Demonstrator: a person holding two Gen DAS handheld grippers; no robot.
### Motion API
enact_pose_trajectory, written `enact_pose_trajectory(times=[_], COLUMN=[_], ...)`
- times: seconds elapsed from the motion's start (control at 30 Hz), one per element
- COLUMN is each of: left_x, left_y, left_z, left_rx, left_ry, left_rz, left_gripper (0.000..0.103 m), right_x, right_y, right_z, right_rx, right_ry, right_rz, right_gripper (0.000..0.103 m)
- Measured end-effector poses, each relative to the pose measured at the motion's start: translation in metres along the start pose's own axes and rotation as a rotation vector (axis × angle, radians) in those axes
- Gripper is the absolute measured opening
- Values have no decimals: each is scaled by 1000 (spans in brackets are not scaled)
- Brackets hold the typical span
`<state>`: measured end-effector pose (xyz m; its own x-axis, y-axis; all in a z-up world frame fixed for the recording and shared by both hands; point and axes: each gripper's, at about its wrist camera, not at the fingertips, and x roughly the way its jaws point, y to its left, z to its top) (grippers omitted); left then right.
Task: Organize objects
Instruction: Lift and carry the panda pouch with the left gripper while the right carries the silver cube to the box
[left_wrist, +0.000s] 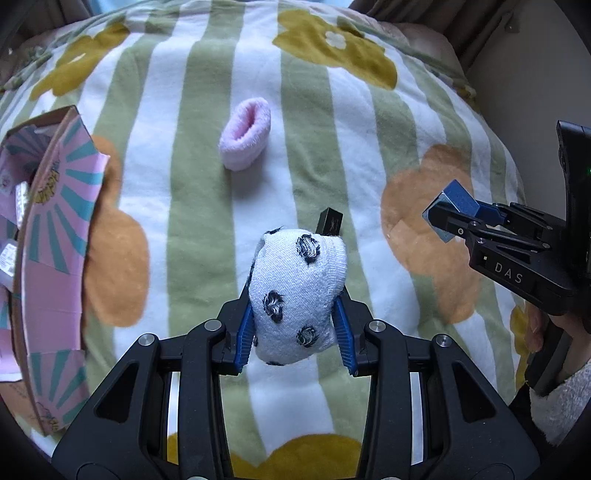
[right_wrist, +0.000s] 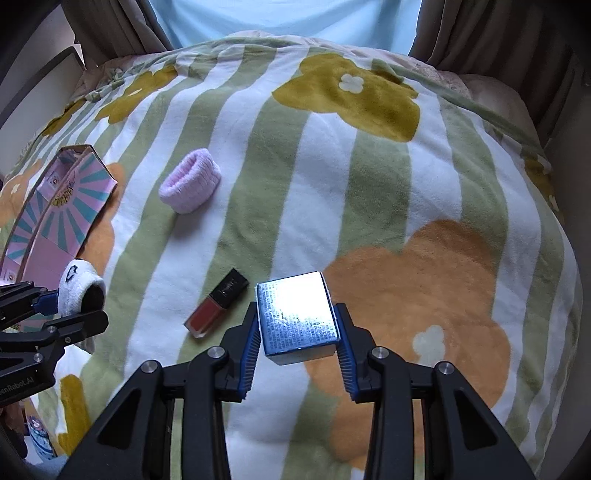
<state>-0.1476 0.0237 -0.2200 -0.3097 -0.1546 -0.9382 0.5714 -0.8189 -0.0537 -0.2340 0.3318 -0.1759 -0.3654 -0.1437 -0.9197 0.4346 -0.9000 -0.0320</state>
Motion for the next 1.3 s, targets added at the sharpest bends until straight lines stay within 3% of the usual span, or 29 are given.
enact_pose_trajectory(times=[0.43, 0.47, 0.8, 1.0, 1.3], left_x=[-106, -113, -183, -194, -208], left_y=[60, 64, 94, 107, 134], left_z=[2, 1, -17, -29, -37], left_rx=[-17, -55, -48, -61, -121], left_ry=[-78, -80, -107, -110, -131], left_rz=[34, 31, 59, 27, 13], left_gripper=[34, 34, 34, 34, 34], right_x=[-90, -97, -159, -174, -182], right_y=[93, 99, 137, 154, 181], right_z=[24, 24, 6, 1, 10], right_rx=[80, 89, 177, 176, 165], right_ry=[-51, -50, -61, -79, -97], right_rz=[-12, -17, -86, -129, -119], right_gripper=[35, 35, 35, 35, 35])
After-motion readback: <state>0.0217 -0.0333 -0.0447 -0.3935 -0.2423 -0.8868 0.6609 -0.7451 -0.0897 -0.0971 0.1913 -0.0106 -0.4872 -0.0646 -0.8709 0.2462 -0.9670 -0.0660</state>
